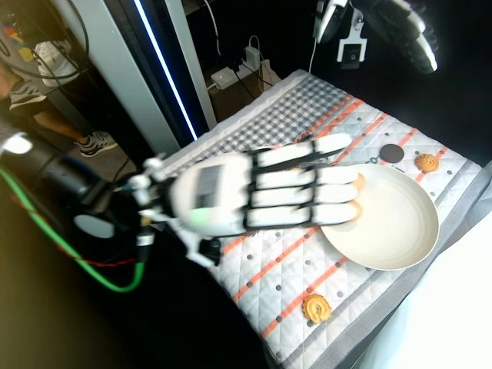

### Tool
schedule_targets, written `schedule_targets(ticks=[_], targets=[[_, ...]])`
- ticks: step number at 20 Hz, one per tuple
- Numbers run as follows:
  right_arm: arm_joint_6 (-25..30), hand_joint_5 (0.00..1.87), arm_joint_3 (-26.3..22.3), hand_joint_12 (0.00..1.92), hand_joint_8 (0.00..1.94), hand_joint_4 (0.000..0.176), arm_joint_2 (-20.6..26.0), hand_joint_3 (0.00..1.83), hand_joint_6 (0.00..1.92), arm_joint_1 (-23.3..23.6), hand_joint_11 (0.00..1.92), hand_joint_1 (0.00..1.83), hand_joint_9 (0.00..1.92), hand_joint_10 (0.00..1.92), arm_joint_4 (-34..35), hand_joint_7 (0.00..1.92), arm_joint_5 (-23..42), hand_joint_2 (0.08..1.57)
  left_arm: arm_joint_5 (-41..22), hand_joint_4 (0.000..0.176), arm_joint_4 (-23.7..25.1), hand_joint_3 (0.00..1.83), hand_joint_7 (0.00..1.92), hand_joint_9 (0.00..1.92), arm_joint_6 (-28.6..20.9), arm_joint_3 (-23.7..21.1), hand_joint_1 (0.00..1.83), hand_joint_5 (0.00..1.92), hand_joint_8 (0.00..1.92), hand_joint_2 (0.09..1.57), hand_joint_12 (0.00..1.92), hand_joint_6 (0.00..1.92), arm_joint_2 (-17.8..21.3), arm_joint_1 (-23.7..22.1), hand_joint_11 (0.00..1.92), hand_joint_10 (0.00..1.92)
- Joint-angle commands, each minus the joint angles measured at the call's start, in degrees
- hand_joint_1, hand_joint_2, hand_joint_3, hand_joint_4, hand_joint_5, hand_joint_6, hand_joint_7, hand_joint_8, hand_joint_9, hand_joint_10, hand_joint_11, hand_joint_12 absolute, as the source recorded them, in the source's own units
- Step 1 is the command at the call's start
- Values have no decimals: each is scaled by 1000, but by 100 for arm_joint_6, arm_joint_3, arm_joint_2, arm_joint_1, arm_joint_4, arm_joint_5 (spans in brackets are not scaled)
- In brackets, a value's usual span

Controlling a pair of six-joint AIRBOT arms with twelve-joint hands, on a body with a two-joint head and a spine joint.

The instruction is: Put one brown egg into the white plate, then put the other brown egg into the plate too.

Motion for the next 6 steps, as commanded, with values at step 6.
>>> schedule_targets(ticks=[6], targets=[[24, 73, -605, 52, 13, 110, 418, 15, 13, -501, 115, 548, 173, 21, 611, 188, 2029, 953, -2381, 133, -221, 0, 0, 0, -2022, 398, 730, 0, 0, 922, 0, 0, -173, 547, 0, 0]])
